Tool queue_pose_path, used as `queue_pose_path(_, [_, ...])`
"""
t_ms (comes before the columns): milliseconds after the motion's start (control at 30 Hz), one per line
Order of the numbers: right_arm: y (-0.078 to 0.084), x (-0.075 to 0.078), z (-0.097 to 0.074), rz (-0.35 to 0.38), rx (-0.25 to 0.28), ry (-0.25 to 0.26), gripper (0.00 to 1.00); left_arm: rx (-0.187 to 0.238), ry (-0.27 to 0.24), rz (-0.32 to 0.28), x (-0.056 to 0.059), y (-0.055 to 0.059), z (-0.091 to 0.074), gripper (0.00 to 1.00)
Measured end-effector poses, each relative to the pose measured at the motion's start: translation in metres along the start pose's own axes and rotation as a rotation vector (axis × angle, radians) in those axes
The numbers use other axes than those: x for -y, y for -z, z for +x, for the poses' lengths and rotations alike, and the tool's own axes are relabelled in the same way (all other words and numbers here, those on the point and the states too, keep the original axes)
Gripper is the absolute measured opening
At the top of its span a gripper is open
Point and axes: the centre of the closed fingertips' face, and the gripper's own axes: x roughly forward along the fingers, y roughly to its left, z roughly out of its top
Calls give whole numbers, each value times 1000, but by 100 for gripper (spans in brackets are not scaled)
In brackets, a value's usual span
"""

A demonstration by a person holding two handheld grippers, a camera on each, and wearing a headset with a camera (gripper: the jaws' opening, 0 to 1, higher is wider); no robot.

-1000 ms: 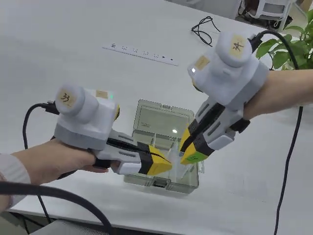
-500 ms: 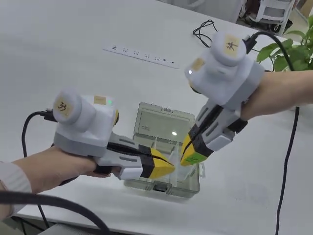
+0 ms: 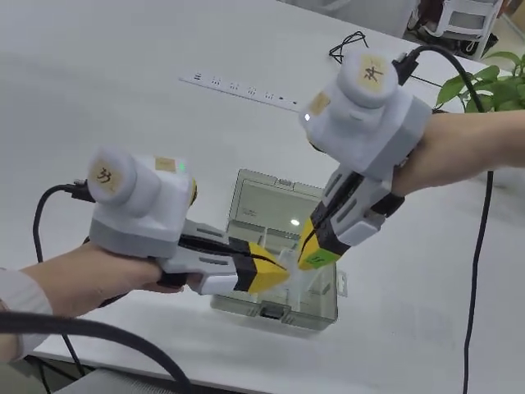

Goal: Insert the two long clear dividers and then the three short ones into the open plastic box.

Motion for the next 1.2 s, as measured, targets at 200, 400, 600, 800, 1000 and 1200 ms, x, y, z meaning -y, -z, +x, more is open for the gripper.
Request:
queue_pose_path(200, [-6, 8, 6, -5, -7, 12, 2, -5, -43, -32, -9, 4, -7, 0])
queue_pose_path(400, [-5, 14, 8, 20, -12, 18, 2, -11, -133, -5, -26, 9, -20, 22])
queue_pose_path(600, [-6, 21, 11, 26, -9, 42, 2, -55, -216, 41, -42, 17, -31, 41])
queue_pose_path(800, [-13, 34, 12, 49, 14, 88, 2, -102, -268, 92, -50, 26, -39, 54])
queue_pose_path(1000, [-18, 54, 12, 82, 51, 160, 2, -128, -304, 131, -54, 34, -45, 68])
queue_pose_path(1200, [-20, 67, 17, 106, 71, 184, 2, -154, -353, 142, -61, 42, -52, 84])
